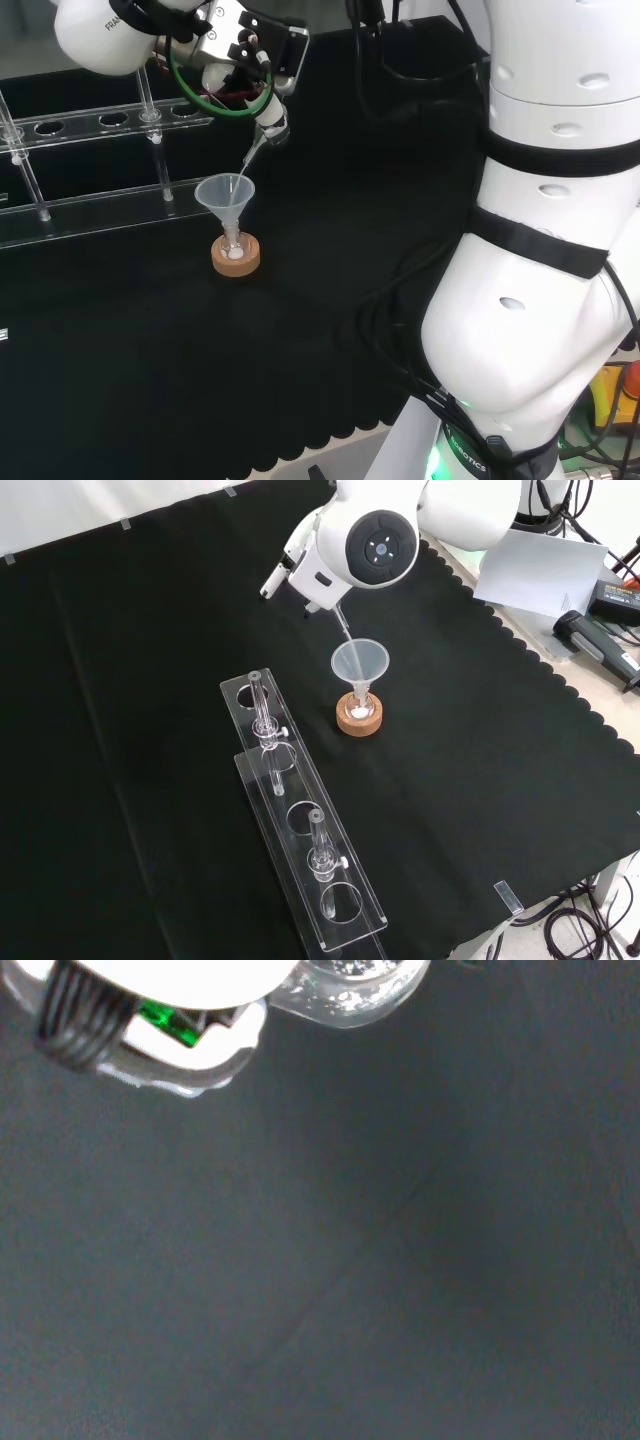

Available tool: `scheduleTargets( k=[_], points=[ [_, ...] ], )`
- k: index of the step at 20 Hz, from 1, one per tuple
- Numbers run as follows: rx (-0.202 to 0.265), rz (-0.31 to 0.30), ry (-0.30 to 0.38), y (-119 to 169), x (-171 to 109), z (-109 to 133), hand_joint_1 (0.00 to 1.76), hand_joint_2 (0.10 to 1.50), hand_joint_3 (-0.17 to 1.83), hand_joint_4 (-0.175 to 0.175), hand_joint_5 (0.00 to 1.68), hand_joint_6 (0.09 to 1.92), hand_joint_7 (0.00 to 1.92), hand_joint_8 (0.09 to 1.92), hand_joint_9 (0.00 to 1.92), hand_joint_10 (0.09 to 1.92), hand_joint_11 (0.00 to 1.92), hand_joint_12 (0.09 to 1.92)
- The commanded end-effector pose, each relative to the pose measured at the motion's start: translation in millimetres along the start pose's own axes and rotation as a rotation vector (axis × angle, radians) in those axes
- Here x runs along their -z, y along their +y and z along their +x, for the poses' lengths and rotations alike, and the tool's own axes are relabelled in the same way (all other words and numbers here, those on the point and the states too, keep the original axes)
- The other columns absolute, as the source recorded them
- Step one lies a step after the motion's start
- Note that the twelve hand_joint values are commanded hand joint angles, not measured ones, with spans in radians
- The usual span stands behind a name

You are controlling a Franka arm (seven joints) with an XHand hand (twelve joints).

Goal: Pour all the NaCl from the weighing funnel into the round-bottom flask.

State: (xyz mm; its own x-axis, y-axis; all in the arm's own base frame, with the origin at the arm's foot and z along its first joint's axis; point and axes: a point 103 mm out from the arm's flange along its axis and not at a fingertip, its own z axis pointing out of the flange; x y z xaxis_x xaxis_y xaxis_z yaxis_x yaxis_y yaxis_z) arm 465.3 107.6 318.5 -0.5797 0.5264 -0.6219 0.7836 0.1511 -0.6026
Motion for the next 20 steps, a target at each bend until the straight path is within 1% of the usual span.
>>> scheduleTargets(
  k=[1, 12, 20],
  points=[
    [0.001, 0.007, -0.023, 0.6, 2.7, -0.5, 1.12, 0.57, 0.83, 0.175, 1.27, 0.75, 1.69, 0.29, 1.46, 0.35, 0.25, 1.49],
    [0.006, 0.004, -0.053, 2.0, 4.4, -3.9, 1.12, 0.57, 0.83, 0.175, 1.27, 0.75, 1.70, 0.29, 1.46, 0.35, 0.25, 1.49],
    [0.030, 0.012, -0.089, 2.2, 4.5, -3.0, 1.12, 0.56, 0.84, 0.175, 1.27, 0.75, 1.70, 0.29, 1.46, 0.35, 0.25, 1.49]
  ],
)
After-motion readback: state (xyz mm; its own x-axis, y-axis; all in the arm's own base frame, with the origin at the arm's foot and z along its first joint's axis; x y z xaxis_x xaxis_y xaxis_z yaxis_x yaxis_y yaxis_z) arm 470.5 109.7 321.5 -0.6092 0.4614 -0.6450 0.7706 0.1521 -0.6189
